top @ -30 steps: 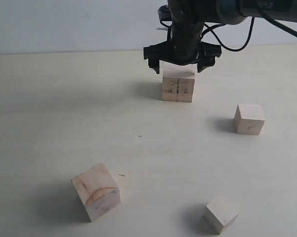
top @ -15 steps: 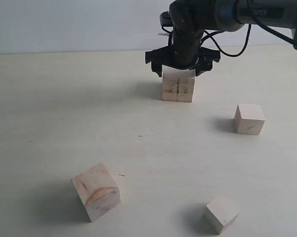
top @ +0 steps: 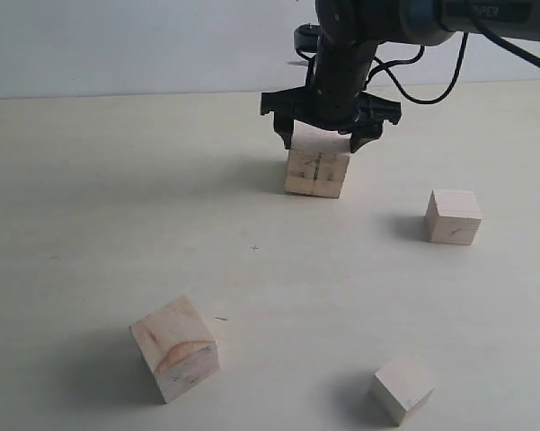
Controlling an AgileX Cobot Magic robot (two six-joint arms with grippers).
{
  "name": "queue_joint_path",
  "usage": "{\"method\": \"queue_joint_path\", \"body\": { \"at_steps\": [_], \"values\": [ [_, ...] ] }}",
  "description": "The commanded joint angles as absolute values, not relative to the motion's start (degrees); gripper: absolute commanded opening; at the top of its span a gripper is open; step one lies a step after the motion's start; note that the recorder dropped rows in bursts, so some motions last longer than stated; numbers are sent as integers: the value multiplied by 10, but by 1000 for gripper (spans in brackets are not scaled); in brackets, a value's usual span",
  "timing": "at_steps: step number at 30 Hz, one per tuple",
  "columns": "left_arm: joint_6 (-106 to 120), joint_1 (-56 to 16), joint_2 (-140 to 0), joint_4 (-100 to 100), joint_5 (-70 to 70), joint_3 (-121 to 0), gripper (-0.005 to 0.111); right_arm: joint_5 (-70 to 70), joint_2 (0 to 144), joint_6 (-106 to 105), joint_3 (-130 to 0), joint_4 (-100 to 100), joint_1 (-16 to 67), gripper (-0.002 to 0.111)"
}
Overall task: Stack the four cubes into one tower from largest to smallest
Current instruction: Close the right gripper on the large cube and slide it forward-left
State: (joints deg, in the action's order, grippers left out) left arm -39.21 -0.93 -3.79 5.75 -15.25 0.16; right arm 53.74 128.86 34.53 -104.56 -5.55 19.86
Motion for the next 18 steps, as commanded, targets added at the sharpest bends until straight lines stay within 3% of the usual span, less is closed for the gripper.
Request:
{"method": "queue_joint_path", "body": {
  "at_steps": [1,6,18],
  "values": [
    [-389,-12,-39,53,-154,0,0,606,1284,273,-1044,58,200,51],
    [-374,-12,-39,53,-155,0,0,663,1275,257,-1044,63,215,51],
    [-372,-12,-39,53,-158,0,0,656,1273,308,-1044,-19,284,53]
  ]
}}
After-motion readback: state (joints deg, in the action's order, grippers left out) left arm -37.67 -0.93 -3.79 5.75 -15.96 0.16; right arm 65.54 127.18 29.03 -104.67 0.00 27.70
